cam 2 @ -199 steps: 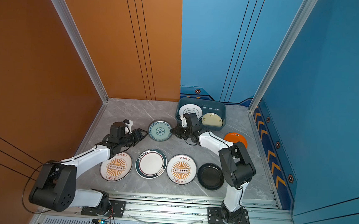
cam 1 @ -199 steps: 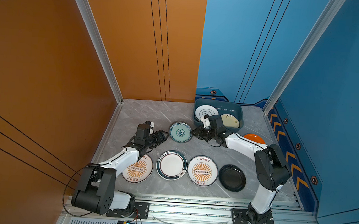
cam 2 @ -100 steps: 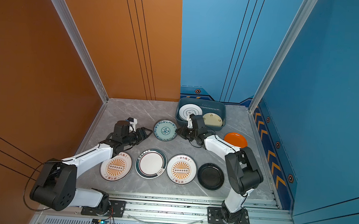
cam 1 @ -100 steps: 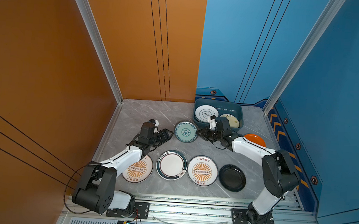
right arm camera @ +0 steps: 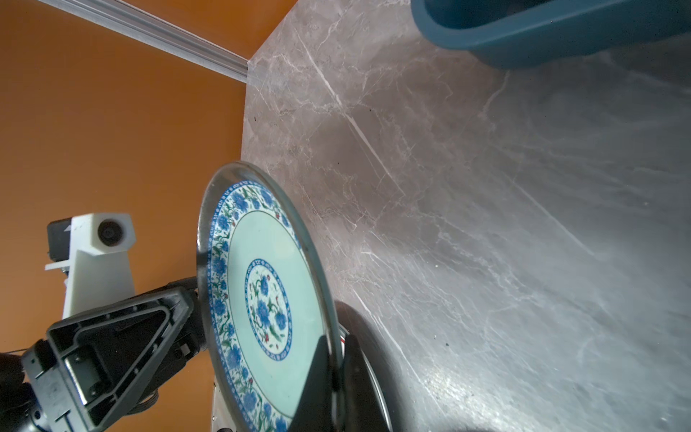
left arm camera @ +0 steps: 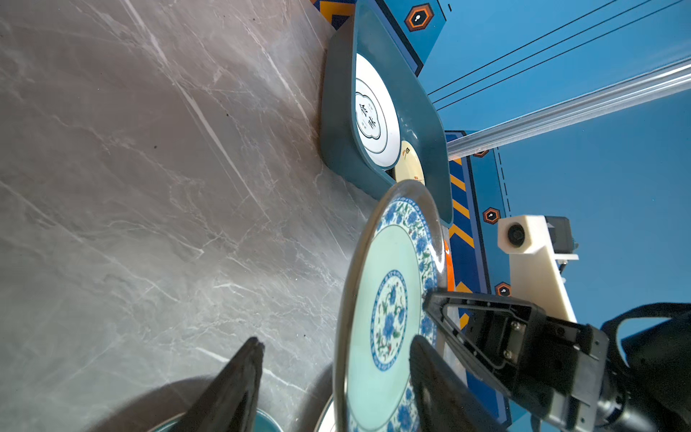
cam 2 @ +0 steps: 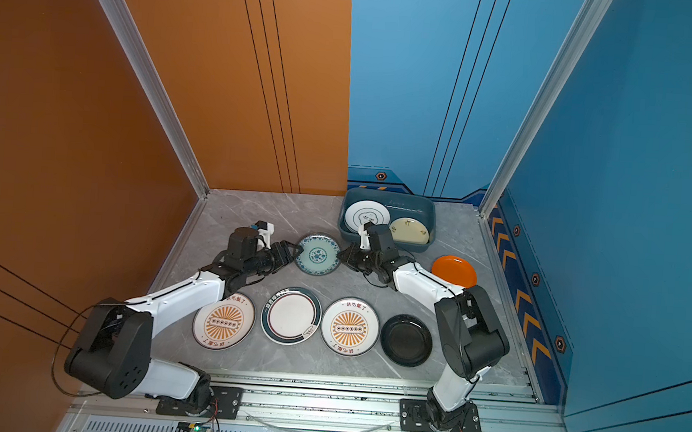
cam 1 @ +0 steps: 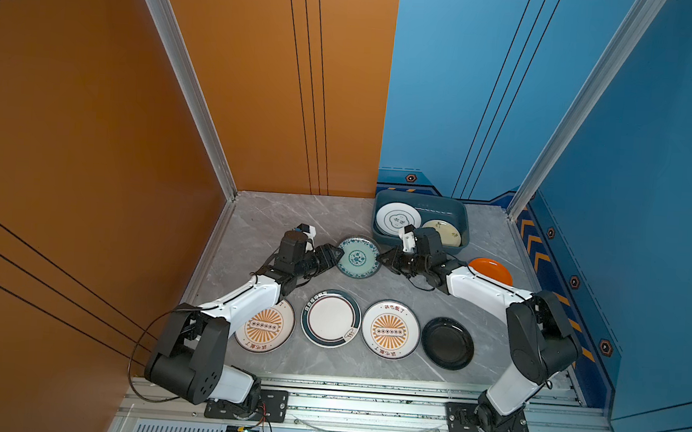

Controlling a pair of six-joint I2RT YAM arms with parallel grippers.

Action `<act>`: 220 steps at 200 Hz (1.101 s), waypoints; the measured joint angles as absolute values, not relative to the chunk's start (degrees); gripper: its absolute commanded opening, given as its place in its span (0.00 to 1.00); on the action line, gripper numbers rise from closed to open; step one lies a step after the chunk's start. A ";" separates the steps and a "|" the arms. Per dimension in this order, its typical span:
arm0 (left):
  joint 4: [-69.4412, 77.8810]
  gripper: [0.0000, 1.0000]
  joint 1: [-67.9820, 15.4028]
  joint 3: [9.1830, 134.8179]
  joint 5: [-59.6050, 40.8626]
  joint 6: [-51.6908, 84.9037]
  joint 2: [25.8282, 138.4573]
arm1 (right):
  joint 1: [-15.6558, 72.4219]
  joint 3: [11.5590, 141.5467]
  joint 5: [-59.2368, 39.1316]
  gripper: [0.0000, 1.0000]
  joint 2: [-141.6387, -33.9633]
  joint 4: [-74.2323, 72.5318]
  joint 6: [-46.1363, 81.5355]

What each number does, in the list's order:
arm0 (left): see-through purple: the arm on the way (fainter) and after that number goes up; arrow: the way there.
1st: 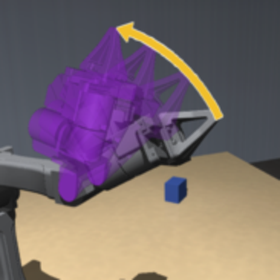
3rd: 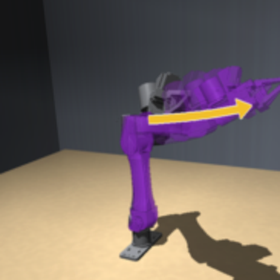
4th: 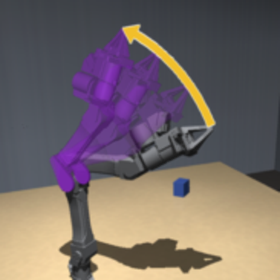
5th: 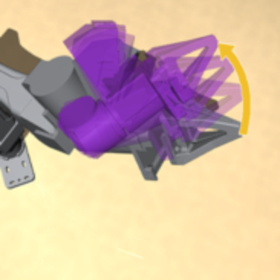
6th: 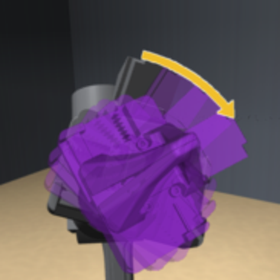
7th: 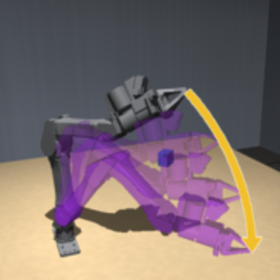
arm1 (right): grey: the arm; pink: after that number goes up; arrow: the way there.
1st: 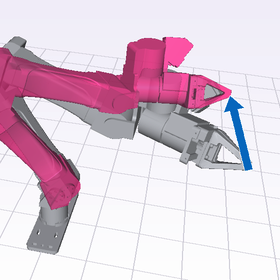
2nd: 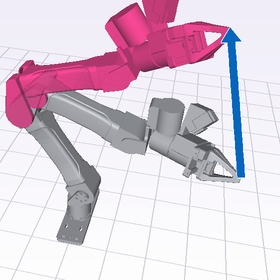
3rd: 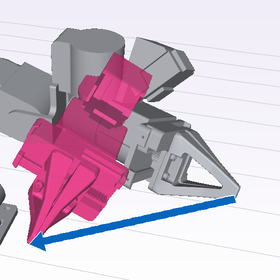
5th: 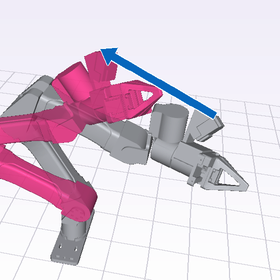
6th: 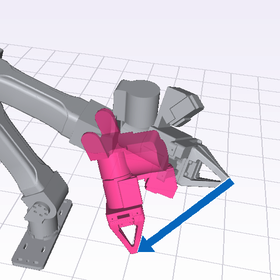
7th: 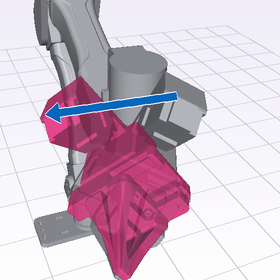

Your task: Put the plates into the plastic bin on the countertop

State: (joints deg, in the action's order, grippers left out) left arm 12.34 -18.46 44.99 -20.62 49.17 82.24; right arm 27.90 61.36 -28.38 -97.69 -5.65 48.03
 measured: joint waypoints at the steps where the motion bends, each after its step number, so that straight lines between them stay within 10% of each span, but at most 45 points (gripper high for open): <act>1: 12.34 0.52 -18.46 44.99 -20.62 49.12 82.28 | 27.92 61.36 -28.40 0.00 -97.69 -5.65 48.03; 94: 18.02 0.00 -19.16 45.25 -22.74 51.70 85.12 | 27.20 59.11 -31.70 0.00 -98.00 -9.78 49.82; 161: 23.88 0.00 -19.05 45.25 -27.00 53.56 89.47 | 26.28 53.91 -38.68 0.31 -102.83 -29.32 56.53; 220: 29.02 0.00 -19.09 45.25 -30.39 55.81 90.83 | 26.15 50.65 -42.48 0.12 -106.87 -48.27 65.47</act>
State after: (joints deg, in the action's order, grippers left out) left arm 29.02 -19.09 45.25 -30.39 55.81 90.83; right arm 26.15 50.65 -42.48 -106.87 -48.27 65.47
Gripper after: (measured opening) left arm 0.099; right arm 0.171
